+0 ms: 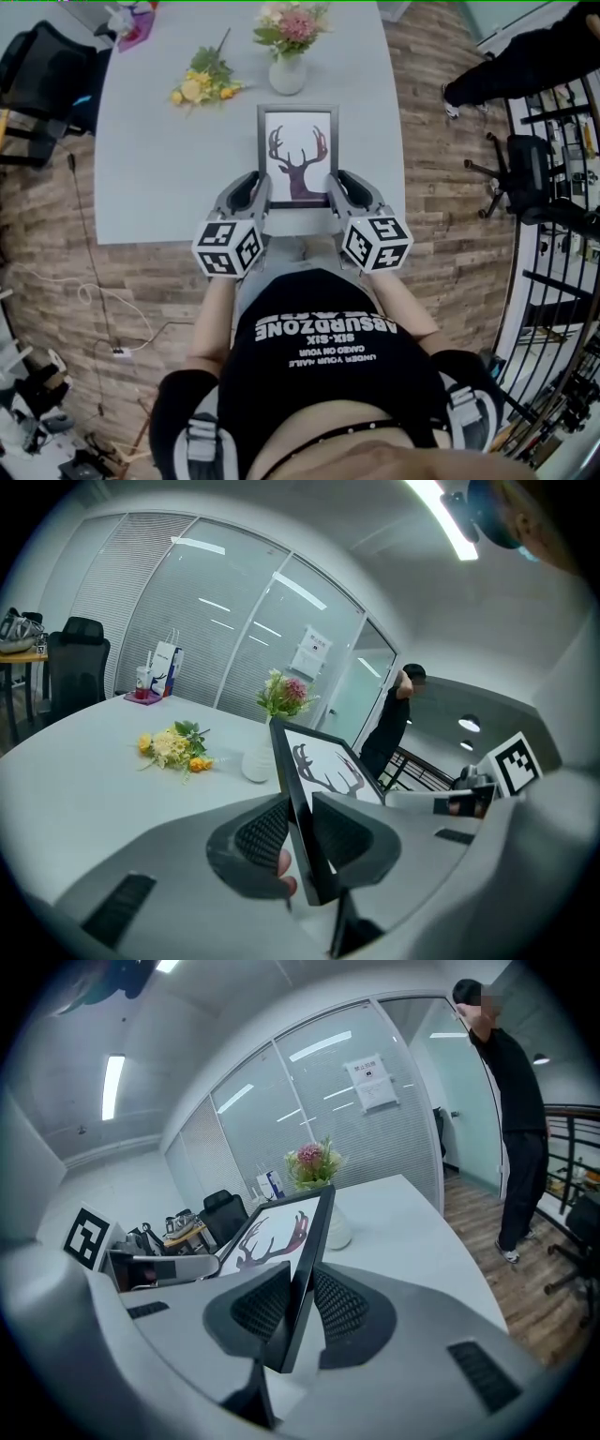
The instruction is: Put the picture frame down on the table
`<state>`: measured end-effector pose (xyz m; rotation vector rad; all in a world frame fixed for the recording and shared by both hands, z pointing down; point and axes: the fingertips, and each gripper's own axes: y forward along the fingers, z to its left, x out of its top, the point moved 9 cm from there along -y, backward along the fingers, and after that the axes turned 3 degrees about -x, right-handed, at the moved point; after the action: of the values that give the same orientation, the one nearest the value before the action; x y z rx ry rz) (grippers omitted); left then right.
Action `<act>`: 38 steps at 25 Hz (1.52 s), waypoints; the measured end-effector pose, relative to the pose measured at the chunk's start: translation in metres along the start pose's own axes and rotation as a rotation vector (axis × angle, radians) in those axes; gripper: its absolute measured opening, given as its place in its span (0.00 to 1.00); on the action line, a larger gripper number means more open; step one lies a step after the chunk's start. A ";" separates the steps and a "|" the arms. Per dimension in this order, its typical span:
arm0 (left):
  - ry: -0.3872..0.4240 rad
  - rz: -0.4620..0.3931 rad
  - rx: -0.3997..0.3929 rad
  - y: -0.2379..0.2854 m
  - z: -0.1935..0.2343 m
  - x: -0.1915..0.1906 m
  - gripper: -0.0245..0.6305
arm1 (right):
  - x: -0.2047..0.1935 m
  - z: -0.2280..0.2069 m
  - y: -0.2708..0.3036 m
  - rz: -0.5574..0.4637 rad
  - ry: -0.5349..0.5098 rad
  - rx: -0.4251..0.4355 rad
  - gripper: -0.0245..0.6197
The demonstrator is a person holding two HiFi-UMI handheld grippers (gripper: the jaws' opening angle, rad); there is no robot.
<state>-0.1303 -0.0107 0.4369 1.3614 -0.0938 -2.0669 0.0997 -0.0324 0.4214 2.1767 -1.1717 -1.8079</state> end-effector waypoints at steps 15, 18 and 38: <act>-0.008 0.082 -0.023 0.023 0.018 -0.005 0.17 | -0.010 -0.008 0.020 0.033 0.037 -0.047 0.18; -0.008 0.092 -0.023 0.027 0.018 -0.005 0.17 | -0.011 -0.011 0.023 0.041 0.043 -0.053 0.18; -0.022 0.182 -0.014 0.056 0.044 -0.011 0.17 | -0.022 -0.022 0.060 0.122 0.062 -0.082 0.18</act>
<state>-0.1386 -0.0611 0.4878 1.2733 -0.2046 -1.9268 0.0887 -0.0708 0.4764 2.0535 -1.1686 -1.6957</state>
